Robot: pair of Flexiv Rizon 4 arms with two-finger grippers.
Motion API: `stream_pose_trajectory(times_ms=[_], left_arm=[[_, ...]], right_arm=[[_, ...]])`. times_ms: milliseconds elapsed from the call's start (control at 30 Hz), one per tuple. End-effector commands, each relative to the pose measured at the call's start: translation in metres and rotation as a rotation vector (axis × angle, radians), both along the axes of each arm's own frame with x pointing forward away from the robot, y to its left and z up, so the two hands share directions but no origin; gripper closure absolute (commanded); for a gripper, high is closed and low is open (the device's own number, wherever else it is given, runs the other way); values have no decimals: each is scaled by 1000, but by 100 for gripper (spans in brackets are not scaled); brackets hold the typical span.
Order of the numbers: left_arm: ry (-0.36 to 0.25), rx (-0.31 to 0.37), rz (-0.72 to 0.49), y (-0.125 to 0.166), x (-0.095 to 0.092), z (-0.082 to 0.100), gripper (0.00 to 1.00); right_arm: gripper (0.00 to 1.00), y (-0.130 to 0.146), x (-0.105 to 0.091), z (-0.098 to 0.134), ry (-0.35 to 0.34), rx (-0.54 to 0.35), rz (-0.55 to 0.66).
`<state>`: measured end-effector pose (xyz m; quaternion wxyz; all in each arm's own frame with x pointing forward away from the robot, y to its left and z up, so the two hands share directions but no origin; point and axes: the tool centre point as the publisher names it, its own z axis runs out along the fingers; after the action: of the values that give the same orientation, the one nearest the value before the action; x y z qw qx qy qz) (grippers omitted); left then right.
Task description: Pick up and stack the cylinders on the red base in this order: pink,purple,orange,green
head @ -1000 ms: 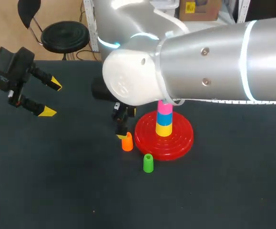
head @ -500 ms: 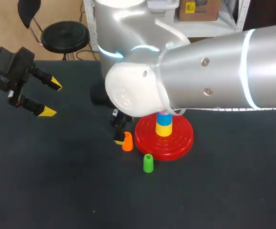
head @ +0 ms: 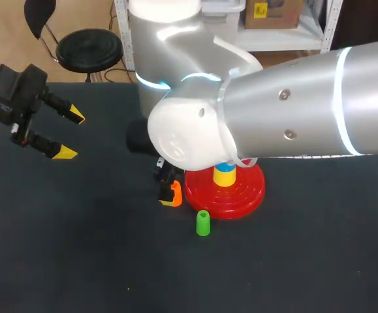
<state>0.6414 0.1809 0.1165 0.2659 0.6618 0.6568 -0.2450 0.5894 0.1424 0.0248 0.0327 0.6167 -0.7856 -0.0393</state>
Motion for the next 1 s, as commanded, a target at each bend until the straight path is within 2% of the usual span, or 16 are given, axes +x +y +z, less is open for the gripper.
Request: stream_pose_trajectory(times_ms=[33, 367, 400, 433, 467, 500, 1000], left_arm=[[-2, -1, 0, 0, -1, 0, 0], [-2, -1, 0, 0, -1, 0, 0], [-2, -1, 0, 0, -1, 0, 0], [-2, -1, 0, 0, -1, 0, 0], [-2, -1, 0, 0, -1, 0, 0], [-2, -1, 0, 0, -1, 0, 0], [-2, -1, 0, 0, -1, 0, 0]], right_arm=[[0, 0, 1, -1, 1, -1, -1], [2, 1, 1, -2, -1, -10, 5], [54, 1, 1, -2, 0, -10, 6], [76, 1, 1, -2, 0, -10, 7], [92, 1, 1, -2, 1, -11, 9], [100, 2, 1, -2, 3, -11, 9], [100, -1, 3, -2, 9, -20, -1]])
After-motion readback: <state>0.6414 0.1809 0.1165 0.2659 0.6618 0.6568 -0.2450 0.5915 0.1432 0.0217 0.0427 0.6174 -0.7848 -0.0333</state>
